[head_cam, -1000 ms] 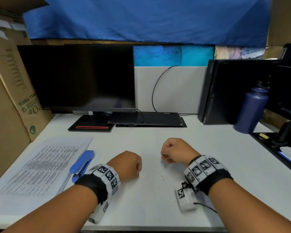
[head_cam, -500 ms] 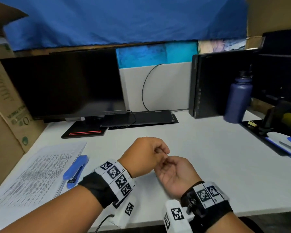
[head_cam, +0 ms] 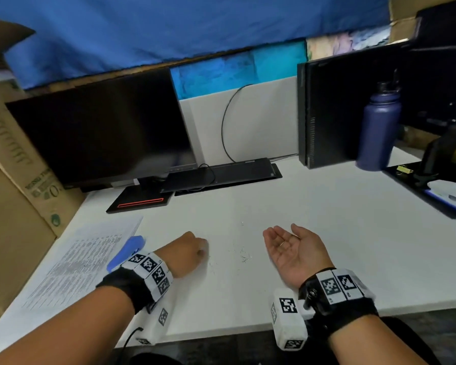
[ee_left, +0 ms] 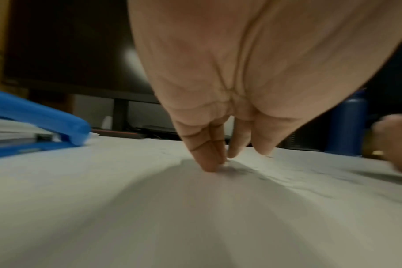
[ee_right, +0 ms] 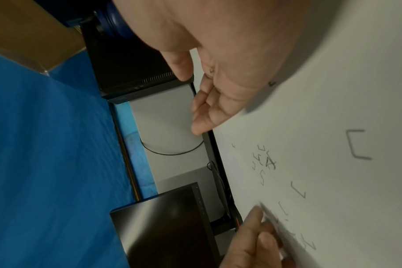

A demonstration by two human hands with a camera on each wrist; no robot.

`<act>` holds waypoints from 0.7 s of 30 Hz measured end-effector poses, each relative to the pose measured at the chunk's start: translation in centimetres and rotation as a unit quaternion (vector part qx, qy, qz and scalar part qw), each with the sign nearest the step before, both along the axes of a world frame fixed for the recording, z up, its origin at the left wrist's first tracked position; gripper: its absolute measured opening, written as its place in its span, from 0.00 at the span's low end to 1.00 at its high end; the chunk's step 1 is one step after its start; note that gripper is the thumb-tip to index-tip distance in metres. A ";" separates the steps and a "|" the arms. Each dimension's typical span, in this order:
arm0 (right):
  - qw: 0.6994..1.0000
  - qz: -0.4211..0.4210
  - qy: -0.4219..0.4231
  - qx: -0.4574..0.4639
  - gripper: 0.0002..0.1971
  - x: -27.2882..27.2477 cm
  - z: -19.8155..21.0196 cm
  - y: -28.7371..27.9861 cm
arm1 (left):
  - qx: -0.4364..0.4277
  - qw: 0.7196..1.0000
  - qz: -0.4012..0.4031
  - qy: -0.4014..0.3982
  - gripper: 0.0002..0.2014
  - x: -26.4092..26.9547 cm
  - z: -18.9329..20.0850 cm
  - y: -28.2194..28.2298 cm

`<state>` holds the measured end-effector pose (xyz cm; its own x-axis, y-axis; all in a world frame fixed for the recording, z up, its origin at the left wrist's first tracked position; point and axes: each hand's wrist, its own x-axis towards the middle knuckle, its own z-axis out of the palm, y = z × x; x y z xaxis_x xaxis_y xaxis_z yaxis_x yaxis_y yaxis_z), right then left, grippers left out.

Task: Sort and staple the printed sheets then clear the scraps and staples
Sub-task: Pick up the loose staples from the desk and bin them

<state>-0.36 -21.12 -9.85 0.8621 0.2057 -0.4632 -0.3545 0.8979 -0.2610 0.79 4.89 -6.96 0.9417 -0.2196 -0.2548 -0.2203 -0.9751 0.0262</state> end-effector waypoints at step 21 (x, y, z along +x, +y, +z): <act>1.000 0.009 -0.002 0.003 0.20 -0.7 -0.2 1.0 | -0.059 0.997 -0.049 -0.014 0.09 -0.8 0.8 -3.3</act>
<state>-1.07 -20.14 -10.04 0.8599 0.2237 -0.4589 -0.3697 0.8927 -0.2575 0.02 1.54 -6.20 0.9207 -0.3382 -0.1950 -0.3169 -0.9392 0.1325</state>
